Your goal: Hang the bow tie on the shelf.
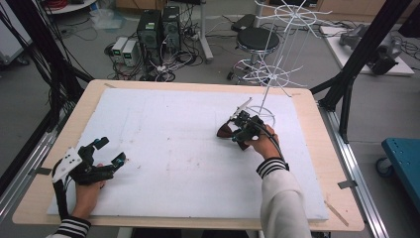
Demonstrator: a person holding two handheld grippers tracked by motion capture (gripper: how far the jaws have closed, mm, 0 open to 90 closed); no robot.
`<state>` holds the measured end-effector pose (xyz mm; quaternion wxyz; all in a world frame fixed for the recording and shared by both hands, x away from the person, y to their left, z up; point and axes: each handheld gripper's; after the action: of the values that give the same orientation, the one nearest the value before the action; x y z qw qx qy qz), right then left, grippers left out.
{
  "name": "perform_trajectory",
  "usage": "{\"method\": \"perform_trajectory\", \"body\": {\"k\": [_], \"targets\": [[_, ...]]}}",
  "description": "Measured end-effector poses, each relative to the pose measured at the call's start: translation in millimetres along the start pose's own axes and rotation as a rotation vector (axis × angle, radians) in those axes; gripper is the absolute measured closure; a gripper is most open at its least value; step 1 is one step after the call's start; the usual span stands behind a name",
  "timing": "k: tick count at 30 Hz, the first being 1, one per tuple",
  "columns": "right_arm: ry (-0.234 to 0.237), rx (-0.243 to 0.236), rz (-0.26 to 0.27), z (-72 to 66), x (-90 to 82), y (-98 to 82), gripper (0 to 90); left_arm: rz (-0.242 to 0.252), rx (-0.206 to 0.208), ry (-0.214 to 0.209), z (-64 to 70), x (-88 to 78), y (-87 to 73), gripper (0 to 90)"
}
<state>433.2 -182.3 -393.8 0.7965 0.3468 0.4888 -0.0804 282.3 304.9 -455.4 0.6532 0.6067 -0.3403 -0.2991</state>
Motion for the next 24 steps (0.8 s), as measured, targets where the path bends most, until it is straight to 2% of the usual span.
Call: {"method": "perform_trajectory", "body": {"k": [3,11,16,19,24], "targets": [[-0.007,-0.004,0.026,-0.5,-6.5,0.5,76.8,0.0,-0.002,0.0,0.3,0.1,0.0,11.4],[-0.007,0.041,0.119,-3.8,-28.7,1.1,76.8,0.001,0.002,-0.001,0.7,0.6,-0.1,11.4],[-0.016,0.045,0.175,-5.0,-43.1,0.1,76.8,0.001,0.002,-0.001,0.7,0.5,-0.1,11.4],[-0.017,0.074,0.204,-5.2,-51.5,-1.8,76.7,-0.002,0.005,-0.001,0.7,0.5,-0.1,11.4],[-0.022,0.096,0.259,-5.2,-59.9,-6.2,76.8,-0.002,0.007,0.0,1.0,0.7,-0.1,11.4]]}}
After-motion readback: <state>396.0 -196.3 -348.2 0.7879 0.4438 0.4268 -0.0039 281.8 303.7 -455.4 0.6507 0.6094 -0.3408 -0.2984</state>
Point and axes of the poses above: each handheld gripper's, and its own axes: x roughly forward along the jaws, y roughly out of its top, z roughly to its right, and after that the axes turned 15 degrees about -y, right-handed
